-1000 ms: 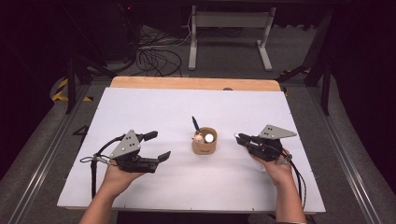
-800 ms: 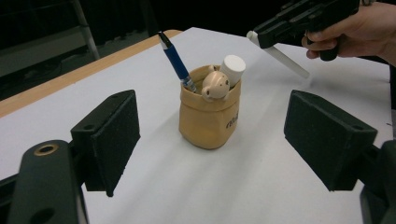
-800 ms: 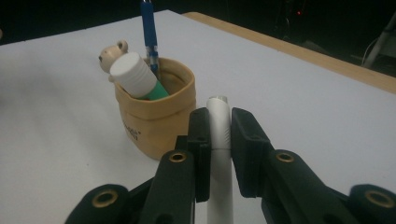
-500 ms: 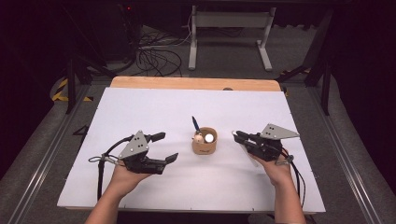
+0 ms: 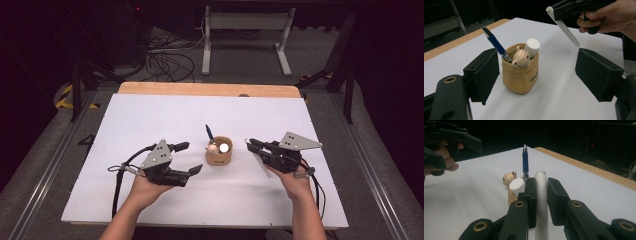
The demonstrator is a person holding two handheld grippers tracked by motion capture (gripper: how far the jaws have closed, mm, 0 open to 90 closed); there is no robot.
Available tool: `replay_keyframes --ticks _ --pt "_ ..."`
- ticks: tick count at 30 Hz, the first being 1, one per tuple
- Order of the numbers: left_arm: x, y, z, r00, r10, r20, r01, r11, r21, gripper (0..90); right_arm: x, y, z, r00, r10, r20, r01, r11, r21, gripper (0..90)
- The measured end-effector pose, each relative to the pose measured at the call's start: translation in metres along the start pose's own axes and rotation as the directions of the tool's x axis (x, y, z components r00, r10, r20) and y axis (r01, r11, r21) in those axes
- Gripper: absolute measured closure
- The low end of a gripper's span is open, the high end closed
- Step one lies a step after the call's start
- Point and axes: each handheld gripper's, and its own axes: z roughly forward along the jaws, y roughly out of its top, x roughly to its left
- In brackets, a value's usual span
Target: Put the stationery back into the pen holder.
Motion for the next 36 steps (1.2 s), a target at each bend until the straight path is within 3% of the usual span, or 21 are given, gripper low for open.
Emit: replay_keyframes --ticks 22,36 --pt "-0.026 0.015 0.05 0.9968 0.012 0.078 -0.014 0.9996 0.023 22.7 0.011 0.012 -0.003 0.9993 -0.022 -0.029 0.02 0.997 -0.076 79.1" --pt "-0.036 0.023 0.077 0.9946 -0.013 0.103 0.012 0.9999 0.011 25.5 0.02 0.022 -0.006 0.9983 -0.036 -0.047 0.029 0.991 -0.13 79.2"
